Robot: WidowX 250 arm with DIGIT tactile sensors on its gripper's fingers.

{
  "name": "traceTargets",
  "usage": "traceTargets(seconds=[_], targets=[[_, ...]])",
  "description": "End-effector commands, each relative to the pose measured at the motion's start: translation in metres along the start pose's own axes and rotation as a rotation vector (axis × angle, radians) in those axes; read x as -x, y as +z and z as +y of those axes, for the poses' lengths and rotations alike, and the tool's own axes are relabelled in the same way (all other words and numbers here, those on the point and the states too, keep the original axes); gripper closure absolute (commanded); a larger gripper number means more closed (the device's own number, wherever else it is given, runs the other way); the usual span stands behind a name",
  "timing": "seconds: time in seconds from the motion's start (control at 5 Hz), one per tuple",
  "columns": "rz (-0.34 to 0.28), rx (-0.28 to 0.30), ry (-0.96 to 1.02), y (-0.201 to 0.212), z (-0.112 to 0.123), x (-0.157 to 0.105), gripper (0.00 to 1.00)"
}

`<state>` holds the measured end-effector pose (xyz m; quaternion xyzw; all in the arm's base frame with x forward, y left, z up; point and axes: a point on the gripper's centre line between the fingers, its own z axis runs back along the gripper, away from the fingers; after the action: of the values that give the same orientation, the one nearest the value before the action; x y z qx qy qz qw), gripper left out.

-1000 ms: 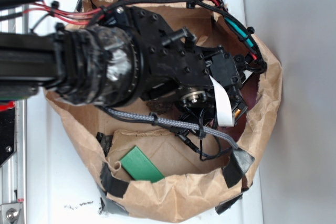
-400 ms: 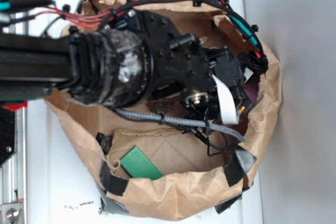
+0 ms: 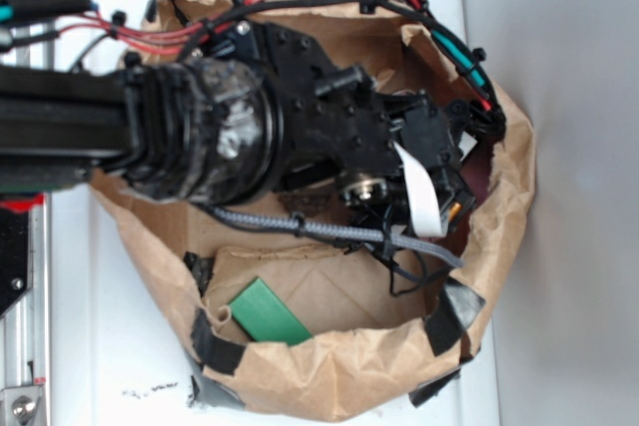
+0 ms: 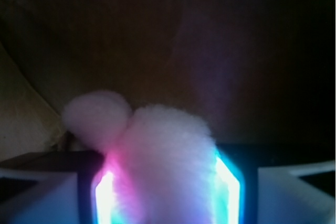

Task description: Grab the pink bunny.

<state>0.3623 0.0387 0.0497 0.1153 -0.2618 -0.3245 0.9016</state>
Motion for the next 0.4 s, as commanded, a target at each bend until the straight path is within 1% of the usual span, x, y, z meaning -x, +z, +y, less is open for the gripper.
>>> traceTargets(seconds=[0.0,0.2], targets=[[-0.018,0.039,0.243,0.071,0.020,-0.011,1.00],[-0.004,0.066,0.353,0.096,0.024,-0.012,1.00]])
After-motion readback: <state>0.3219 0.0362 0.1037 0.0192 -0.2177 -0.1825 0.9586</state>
